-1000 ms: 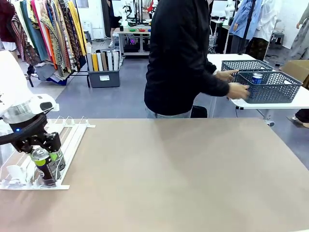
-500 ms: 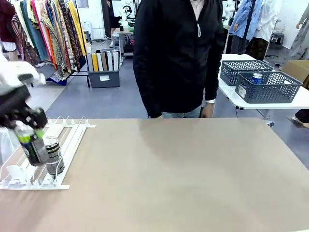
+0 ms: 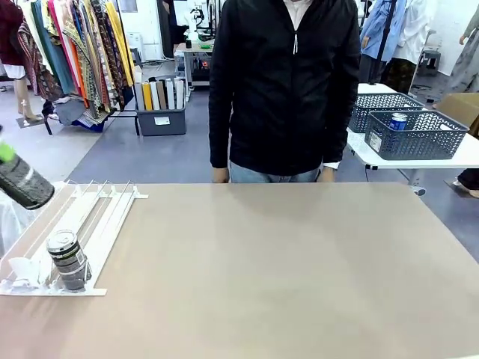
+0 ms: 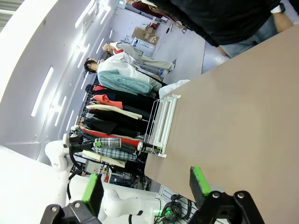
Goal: Retrieve and store the cans from the dispenser.
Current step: Pick up one can from the Automatic Can Dispenser and place it in the middle of the table.
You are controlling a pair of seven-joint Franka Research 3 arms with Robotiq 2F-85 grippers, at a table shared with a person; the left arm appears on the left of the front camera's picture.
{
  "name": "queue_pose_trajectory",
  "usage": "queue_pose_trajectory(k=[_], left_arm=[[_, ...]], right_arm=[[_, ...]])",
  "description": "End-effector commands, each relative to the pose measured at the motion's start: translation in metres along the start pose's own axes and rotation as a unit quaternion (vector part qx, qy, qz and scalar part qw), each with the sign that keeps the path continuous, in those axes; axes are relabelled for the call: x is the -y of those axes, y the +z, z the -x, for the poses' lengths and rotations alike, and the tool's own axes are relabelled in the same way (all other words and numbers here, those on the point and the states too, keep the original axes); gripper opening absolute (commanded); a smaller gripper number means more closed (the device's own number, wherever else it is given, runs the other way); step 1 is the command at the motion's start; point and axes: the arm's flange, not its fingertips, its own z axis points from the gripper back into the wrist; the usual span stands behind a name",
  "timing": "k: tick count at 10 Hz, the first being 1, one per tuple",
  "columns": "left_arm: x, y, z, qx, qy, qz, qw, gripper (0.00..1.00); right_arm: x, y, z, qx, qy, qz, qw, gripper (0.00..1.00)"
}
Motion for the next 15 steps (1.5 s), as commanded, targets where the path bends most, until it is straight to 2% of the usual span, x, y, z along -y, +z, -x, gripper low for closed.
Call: queue_pose_trajectory(k=[1,2,7,9,11,13,15], left_arm=[[-0.032,-0.013,0.014,0.020,0.079,0.033,0.996,0.00],[0.000,0.000,0.000,0.000,0.000,0.000,1.000,0.00],[0.001,-0.009,0.006,-0.006,0.007,-0.004,1.000,0.00],[0.026,-0.033,-0.024,0.007,-0.024,0.037,0.999,0.00],[0.095,-0.091,-0.079,-0.014,-0.099,0.053,0.994,0.00],[0.205,-0.187,-0.117,-0.116,-0.243,0.082,0.960,0.00],[0.292,-0.268,-0.121,-0.152,-0.294,0.022,0.943,0.00]], right_arm=[[-0.002,-0.002,-0.003,0.009,0.012,-0.013,1.000,1.00],[-0.002,-0.002,-0.003,0.009,0.012,-0.013,1.000,1.00],[-0.002,-0.002,-0.003,0.009,0.012,-0.013,1.000,1.00],[-0.002,-0.002,-0.003,0.009,0.012,-0.013,1.000,1.00],[-0.002,-0.002,-0.003,0.009,0.012,-0.013,1.000,1.00],[-0.002,-0.002,-0.003,0.009,0.012,-0.013,1.000,1.00],[-0.002,-0.002,-0.003,0.009,0.012,-0.013,1.000,1.00]])
